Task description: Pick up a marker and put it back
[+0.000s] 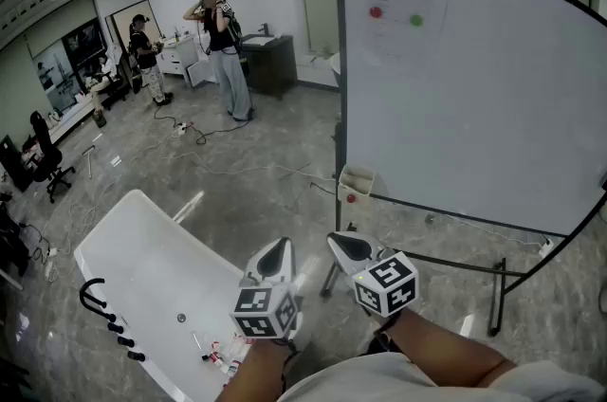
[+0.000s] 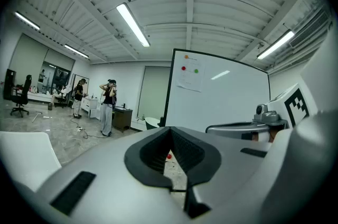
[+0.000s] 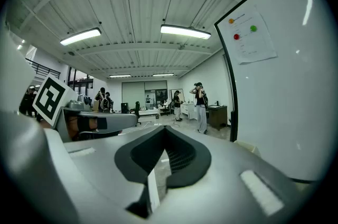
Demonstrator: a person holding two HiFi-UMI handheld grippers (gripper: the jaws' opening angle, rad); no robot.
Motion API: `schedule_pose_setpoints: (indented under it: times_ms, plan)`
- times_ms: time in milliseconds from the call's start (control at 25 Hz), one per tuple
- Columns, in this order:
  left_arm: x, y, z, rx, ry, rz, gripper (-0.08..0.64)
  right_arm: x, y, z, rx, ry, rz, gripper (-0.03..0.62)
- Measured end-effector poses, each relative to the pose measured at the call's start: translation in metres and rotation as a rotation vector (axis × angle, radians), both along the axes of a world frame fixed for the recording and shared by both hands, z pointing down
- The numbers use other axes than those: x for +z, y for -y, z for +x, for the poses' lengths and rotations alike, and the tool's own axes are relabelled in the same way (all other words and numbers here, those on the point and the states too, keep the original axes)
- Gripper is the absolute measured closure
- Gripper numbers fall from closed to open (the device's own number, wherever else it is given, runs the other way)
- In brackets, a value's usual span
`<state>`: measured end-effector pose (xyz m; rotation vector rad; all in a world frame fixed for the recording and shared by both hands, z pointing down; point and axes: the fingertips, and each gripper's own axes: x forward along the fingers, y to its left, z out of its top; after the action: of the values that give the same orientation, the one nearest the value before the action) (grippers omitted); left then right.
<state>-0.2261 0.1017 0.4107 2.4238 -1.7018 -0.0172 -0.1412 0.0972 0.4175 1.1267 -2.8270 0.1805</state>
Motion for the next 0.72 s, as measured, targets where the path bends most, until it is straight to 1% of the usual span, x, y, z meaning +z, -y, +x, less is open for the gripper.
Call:
schedule_pose_setpoints:
  times_ms: [320, 720]
  plan:
    - [0.003, 0.002, 0.003, 0.011, -0.004, -0.006, 0.557, -0.004, 0.000, 0.003, 0.010, 0.028, 0.015, 0.590]
    - [0.009, 0.021, 0.011, 0.035, -0.006, -0.013, 0.557, 0.003, 0.017, 0.010, 0.051, 0.026, 0.009, 0.589]
